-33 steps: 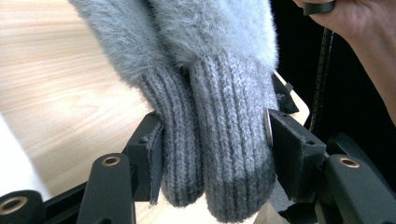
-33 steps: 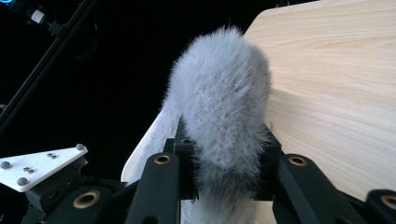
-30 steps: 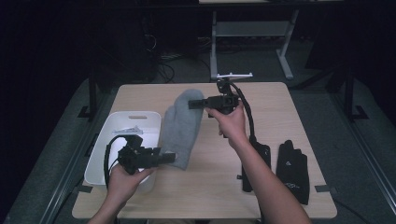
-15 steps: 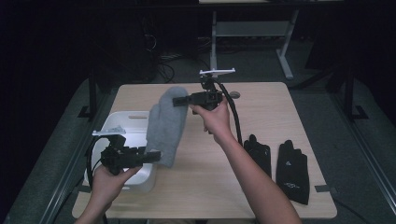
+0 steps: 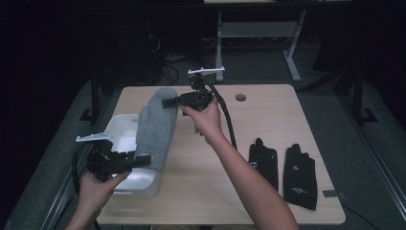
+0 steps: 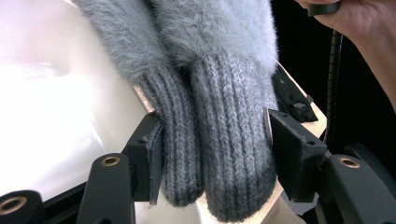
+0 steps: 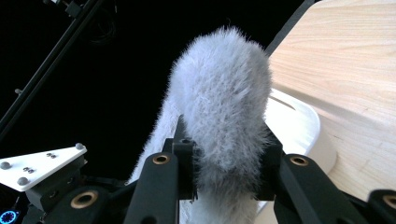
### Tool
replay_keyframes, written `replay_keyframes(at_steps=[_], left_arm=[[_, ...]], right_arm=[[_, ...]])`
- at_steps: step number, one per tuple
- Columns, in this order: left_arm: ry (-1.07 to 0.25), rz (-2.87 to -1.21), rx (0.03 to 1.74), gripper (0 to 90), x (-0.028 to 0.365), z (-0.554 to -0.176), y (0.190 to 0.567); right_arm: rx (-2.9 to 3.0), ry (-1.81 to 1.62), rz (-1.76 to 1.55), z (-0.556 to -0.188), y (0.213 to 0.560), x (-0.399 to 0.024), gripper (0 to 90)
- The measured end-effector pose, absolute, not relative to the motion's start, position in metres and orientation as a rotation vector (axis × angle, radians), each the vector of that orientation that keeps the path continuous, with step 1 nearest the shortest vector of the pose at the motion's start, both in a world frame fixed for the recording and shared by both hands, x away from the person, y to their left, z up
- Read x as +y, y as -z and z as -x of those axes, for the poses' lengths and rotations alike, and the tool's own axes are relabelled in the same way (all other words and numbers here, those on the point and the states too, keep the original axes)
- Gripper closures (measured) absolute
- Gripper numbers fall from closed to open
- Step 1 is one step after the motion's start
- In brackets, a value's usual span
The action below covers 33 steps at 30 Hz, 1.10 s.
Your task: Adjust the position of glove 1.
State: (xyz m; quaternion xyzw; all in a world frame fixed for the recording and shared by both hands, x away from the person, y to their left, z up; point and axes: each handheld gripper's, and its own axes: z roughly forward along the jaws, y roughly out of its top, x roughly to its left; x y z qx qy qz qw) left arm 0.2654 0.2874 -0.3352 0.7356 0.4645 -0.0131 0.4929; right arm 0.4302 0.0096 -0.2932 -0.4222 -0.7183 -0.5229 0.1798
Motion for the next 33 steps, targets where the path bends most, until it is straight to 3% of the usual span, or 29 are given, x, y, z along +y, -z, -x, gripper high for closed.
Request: replay_keyframes(at_steps=[33], left_arm=[[0.020, -1.721, 1.291, 40.6, 0.346, -0.260, 0.363]], right_arm=[[-2.061, 1.381, 1.153, -0.446, 0.325, 0.087, 69.2]])
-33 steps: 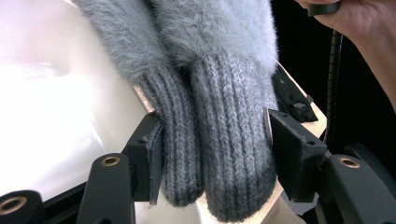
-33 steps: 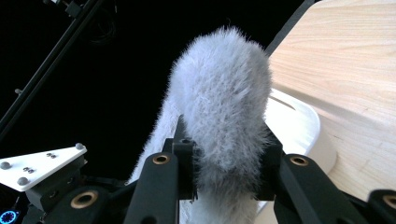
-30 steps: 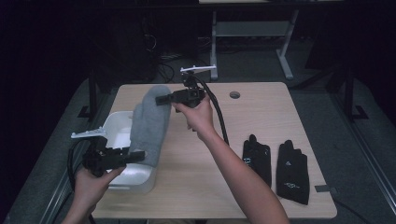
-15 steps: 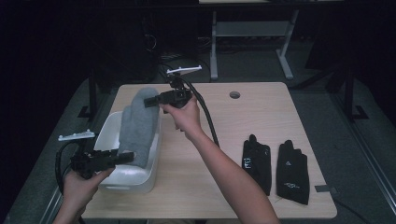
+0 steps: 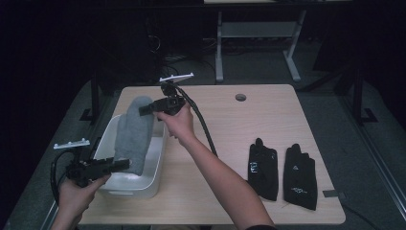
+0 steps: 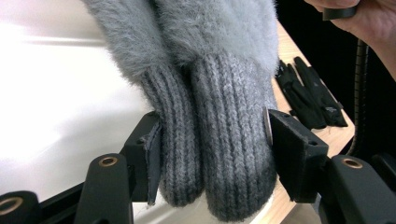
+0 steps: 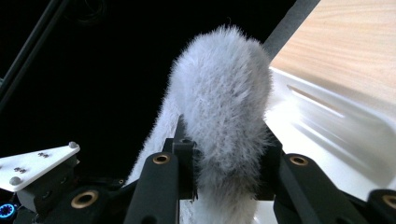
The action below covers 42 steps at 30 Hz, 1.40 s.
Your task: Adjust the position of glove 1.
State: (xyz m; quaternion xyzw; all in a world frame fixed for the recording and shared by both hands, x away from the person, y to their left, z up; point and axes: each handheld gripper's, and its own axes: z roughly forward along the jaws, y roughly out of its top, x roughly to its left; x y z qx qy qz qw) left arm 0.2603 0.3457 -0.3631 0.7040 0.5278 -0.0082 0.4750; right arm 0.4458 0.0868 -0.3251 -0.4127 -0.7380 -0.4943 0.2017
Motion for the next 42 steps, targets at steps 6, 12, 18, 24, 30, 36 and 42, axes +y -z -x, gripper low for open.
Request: replay_keyframes(at_steps=[6, 12, 18, 24, 30, 36, 42], left_arm=[[0.036, -1.716, 1.324, 40.4, 0.353, -0.259, 0.373], [0.048, -1.728, 1.344, 40.3, 0.357, -0.257, 0.379], [0.072, -1.728, 1.360, 39.5, 0.359, -0.256, 0.385], [0.079, -1.763, 1.383, 39.4, 0.359, -0.256, 0.390], [0.083, -1.784, 1.396, 39.1, 0.357, -0.256, 0.391], [0.115, -1.806, 1.407, 35.9, 0.353, -0.255, 0.393], [0.080, -1.824, 1.440, 33.3, 0.353, -0.250, 0.394]], right_arm=[[-2.066, 1.349, 1.149, -0.446, 0.336, 0.097, 69.4], [-2.073, 1.324, 1.147, -0.446, 0.345, 0.105, 69.4], [-2.078, 1.307, 1.148, -0.445, 0.353, 0.109, 69.5], [-2.072, 1.287, 1.153, -0.444, 0.364, 0.108, 69.7], [-2.066, 1.279, 1.156, -0.443, 0.370, 0.108, 69.8], [-2.072, 1.263, 1.150, -0.441, 0.375, 0.105, 70.2], [-2.087, 1.244, 1.143, -0.437, 0.382, 0.104, 71.2]])
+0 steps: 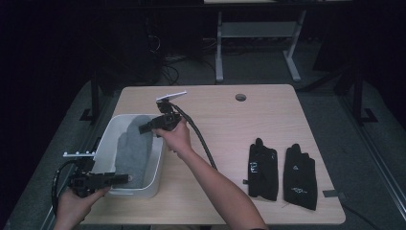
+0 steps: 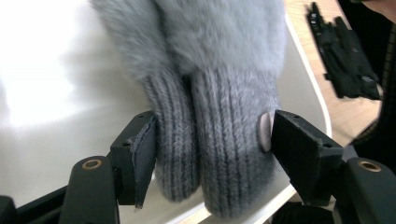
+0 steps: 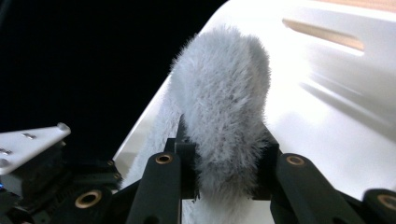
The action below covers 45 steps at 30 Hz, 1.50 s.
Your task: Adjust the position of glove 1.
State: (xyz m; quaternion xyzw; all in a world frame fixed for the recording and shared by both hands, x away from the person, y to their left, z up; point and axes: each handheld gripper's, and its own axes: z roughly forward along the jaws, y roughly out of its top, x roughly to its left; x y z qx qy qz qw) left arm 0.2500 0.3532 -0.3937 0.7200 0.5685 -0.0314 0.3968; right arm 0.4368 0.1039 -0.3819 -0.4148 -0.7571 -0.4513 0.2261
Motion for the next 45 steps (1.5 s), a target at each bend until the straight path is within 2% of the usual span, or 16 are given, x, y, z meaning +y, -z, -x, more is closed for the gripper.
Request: replay_keyframes(at_steps=[1, 17, 26, 45], left_arm=[[0.085, -1.813, 1.435, 35.1, 0.354, -0.249, 0.393], [0.031, -1.791, 1.412, 32.9, 0.358, -0.251, 0.385], [0.003, -1.776, 1.393, 31.2, 0.359, -0.248, 0.382], [-0.027, -1.784, 1.371, 30.3, 0.355, -0.250, 0.374]], right_arm=[[-2.102, 1.231, 1.136, -0.436, 0.383, 0.105, 71.4], [-2.159, 1.158, 1.113, -0.436, 0.399, 0.130, 72.0], [-2.182, 1.198, 1.162, -0.442, 0.398, 0.129, 58.6], [-2.190, 1.280, 1.195, -0.450, 0.373, 0.104, 54.7]])
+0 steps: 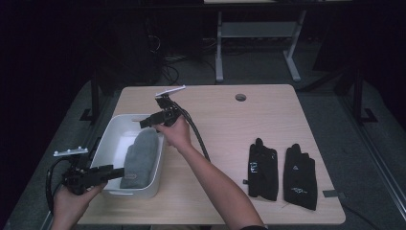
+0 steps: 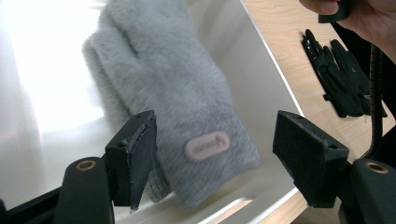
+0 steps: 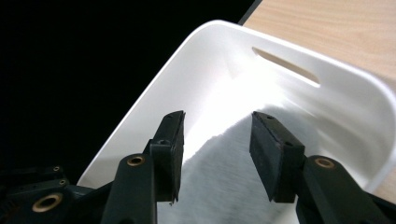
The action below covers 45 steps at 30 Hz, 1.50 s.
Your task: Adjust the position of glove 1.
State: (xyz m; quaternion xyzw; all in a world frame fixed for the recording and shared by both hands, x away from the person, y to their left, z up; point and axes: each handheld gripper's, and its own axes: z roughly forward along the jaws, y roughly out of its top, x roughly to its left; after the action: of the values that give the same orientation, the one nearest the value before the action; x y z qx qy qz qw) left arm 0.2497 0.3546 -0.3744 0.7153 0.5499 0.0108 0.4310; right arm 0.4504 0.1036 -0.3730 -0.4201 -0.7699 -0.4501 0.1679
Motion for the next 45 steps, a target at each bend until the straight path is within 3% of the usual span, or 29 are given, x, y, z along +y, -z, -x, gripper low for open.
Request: replay_keyframes(at_steps=[21, 45], left_arm=[[-0.018, -1.797, 1.293, 29.6, 0.326, -0.258, 0.360], [0.018, -1.869, 1.178, 29.2, 0.266, -0.275, 0.345]], right_arm=[[-2.156, 1.342, 1.171, -0.445, 0.358, 0.061, 53.3], [-2.085, 1.415, 1.176, -0.436, 0.343, -0.005, 48.7]])
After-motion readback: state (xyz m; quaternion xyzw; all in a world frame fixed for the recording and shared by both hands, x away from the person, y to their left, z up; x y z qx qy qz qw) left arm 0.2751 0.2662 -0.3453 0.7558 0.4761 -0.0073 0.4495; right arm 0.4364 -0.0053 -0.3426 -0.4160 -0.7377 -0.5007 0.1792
